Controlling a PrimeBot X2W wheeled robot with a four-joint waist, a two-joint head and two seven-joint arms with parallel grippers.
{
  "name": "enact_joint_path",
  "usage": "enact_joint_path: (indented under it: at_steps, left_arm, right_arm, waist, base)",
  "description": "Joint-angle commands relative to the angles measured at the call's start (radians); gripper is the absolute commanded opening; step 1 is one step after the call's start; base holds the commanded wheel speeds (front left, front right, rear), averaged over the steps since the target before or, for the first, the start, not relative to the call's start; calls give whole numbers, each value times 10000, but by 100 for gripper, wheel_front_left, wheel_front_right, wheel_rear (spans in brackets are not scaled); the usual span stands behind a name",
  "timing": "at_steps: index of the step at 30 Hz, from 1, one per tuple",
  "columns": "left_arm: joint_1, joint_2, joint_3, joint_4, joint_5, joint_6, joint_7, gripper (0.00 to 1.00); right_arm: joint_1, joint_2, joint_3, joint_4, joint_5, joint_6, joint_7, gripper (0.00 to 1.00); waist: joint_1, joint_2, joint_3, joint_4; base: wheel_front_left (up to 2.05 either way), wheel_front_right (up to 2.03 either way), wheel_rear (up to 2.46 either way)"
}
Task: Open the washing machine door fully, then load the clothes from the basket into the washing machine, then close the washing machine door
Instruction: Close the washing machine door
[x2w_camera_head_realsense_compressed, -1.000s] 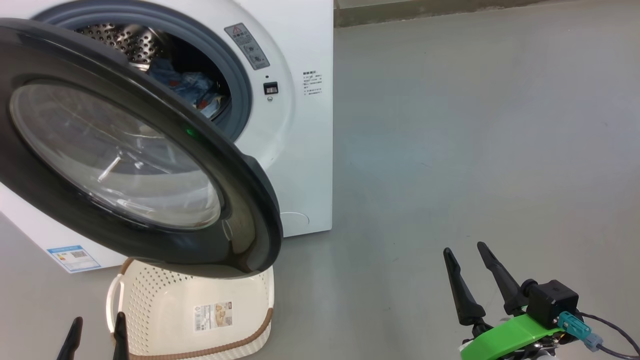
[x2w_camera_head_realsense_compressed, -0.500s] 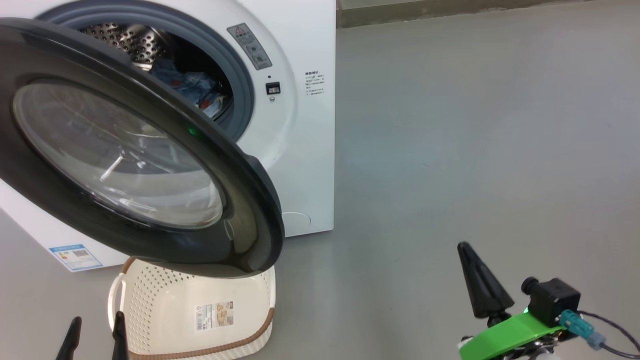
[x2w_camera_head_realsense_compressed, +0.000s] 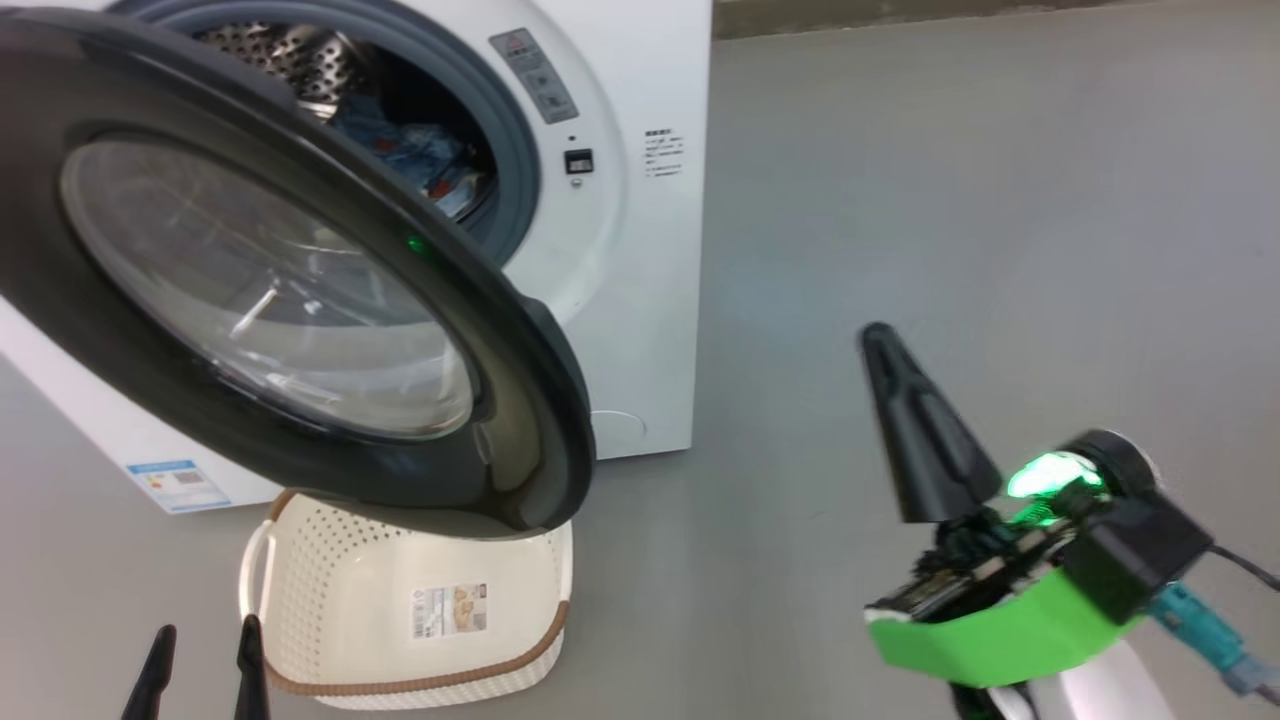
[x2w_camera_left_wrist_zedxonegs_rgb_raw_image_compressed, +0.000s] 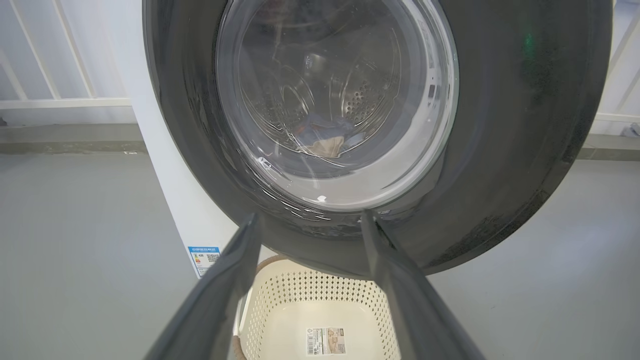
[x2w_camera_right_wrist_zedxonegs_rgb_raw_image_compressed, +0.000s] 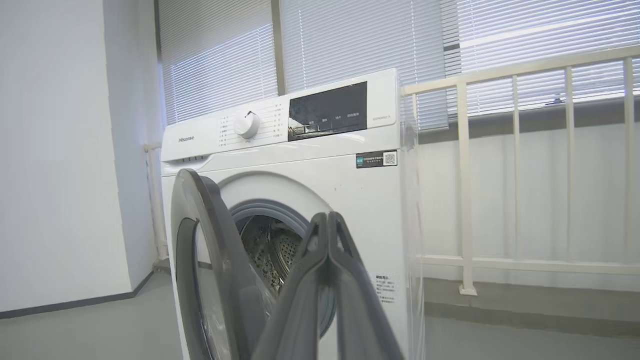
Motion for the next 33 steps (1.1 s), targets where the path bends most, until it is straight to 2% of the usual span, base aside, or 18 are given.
enact_joint_path:
  at_steps: [1, 8, 13, 22, 28, 33]
  left_arm:
    - [-490, 109, 277, -202, -100, -31, -80, 100]
    - [-588, 80, 2, -136, -219, -31, -80, 100]
    - [-690, 52, -124, -115, -288, -31, -80, 100]
    - [-1016, 53, -431, -85, -521, -31, -80, 100]
    - [-1363, 120, -683, -124, -732, -31, -80, 100]
    - [-1770, 180, -892, -183, -943, -31, -80, 100]
  right_arm:
    - [-437, 57, 527, -376, -233, 27, -48, 0]
    - [-1339, 57, 2271, -268, -786, 27, -48, 0]
    - [-1768, 10, 3219, 556, -781, 27, -48, 0]
    - [-2740, -205, 4727, 3277, 231, 27, 36, 0]
    - [-3310, -145, 5171, 4634, 772, 27, 322, 0]
    - [-3676, -53, 5071, 5531, 852, 27, 370, 0]
  waist:
    - [0, 0, 38, 208]
    - [0, 0, 175, 814]
    - [0, 0, 302, 1203]
    - [0, 0, 822, 2027]
    - [0, 0, 1412, 2455]
    - [0, 0, 2007, 2707]
  base:
    - [0, 0, 0]
    - [0, 0, 0]
    - [0, 0, 0]
    - [0, 0, 0]
    - [0, 0, 0]
    - [0, 0, 0]
